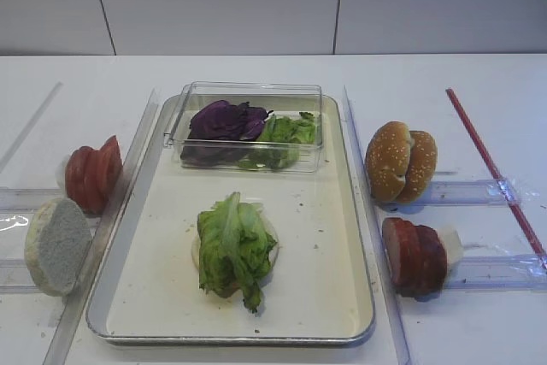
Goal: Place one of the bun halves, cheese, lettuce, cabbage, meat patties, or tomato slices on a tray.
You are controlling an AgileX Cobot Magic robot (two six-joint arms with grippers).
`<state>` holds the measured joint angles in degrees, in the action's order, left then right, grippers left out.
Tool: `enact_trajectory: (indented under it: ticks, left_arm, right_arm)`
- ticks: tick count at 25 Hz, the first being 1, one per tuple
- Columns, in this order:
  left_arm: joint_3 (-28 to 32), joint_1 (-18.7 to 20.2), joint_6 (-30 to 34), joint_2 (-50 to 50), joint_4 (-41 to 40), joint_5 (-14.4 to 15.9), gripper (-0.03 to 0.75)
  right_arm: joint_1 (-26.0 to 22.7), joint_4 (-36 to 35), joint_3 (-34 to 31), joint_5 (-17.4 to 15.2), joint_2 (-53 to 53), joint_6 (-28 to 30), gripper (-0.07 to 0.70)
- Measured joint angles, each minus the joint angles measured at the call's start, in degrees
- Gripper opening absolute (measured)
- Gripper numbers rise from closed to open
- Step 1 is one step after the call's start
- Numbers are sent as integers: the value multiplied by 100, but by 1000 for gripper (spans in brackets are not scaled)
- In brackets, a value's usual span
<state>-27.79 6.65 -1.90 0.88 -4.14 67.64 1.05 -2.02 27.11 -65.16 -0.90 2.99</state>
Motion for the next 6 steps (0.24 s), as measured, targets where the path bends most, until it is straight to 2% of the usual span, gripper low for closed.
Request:
enact_trajectory:
  ticks: [6]
  left_arm:
    - [0, 0, 0, 0, 0, 0, 352]
  right_arm:
    - [0, 0, 0, 0, 0, 0, 524]
